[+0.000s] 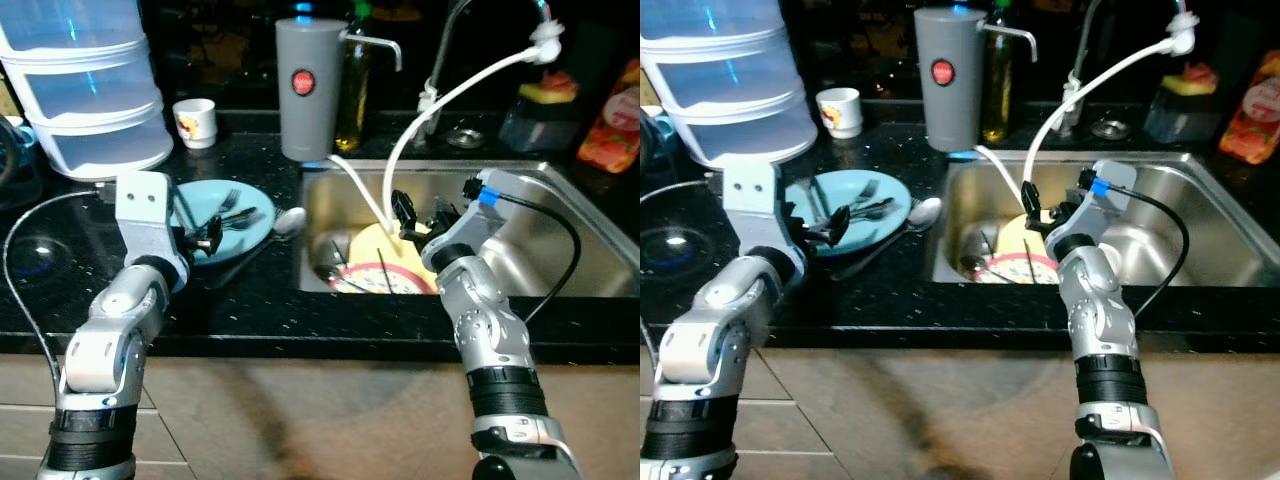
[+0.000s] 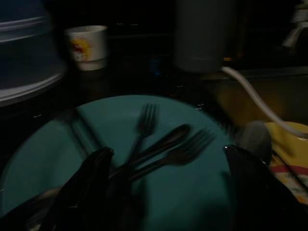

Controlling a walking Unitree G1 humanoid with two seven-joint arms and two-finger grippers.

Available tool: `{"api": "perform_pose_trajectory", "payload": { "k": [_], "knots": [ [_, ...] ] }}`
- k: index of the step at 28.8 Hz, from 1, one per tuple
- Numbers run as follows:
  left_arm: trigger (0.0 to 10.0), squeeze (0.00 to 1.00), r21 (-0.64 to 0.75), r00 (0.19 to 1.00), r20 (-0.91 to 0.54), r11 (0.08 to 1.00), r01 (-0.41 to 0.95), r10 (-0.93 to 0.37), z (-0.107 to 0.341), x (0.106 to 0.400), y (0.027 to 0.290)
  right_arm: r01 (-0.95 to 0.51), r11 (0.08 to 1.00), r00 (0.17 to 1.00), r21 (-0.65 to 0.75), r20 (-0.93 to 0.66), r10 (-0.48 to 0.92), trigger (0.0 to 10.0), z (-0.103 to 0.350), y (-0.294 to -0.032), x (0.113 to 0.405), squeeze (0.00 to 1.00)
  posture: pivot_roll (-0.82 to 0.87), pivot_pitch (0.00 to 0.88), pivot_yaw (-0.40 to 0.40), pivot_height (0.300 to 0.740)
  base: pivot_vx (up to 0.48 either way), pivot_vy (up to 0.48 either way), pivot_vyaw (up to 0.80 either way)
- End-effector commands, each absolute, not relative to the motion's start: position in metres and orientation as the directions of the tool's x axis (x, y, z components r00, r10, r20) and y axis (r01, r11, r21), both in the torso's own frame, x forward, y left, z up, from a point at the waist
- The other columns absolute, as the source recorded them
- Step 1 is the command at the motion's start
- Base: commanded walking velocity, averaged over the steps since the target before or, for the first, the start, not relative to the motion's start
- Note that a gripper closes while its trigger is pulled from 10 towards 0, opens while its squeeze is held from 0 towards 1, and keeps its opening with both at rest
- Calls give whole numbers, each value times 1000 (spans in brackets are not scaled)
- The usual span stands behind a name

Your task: Kitchen organization

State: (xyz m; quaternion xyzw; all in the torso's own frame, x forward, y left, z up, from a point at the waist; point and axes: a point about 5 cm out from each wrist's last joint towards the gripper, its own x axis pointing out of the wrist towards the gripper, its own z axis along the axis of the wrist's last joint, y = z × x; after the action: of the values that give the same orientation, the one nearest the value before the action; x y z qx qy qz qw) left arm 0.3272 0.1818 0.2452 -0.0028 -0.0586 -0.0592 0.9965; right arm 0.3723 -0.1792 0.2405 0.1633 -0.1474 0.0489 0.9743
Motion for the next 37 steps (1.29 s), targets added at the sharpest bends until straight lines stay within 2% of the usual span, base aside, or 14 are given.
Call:
{"api": "perform_pose_trajectory", "payload": {
  "k": [1, 5, 14, 29, 37],
  "knots": [
    [10000, 0, -13, 989, 105, 994, 107, -105, 243, 328, 184, -157, 937, 953, 312, 298, 60, 10000, 240, -173, 373, 0, 55, 76, -8, 740, 0, 480, 0],
    [10000, 0, -8, 990, 106, 996, 94, -93, 243, 328, 186, -159, 937, 953, 312, 297, 62, 10000, 240, -172, 373, 0, 56, 77, -9, 740, 0, 480, 0],
    [10000, 0, 53, 991, 92, 995, 88, -93, 241, 327, 188, -158, 936, 954, 313, 292, 63, 10000, 239, -172, 373, 0, 57, 72, -10, 740, 0, 0, 0],
    [10000, 0, 70, 989, 92, 992, 106, -112, 242, 328, 183, -136, 936, 957, 325, 288, 39, 10000, 236, -176, 372, 0, 58, 62, -7, 740, 0, 0, 0],
    [10000, 0, 80, 984, 140, 992, 102, -112, 250, 329, 183, -140, 938, 952, 317, 303, 40, 10000, 242, -176, 373, 0, 57, 57, -4, 740, 0, 0, 0]
  ]
}}
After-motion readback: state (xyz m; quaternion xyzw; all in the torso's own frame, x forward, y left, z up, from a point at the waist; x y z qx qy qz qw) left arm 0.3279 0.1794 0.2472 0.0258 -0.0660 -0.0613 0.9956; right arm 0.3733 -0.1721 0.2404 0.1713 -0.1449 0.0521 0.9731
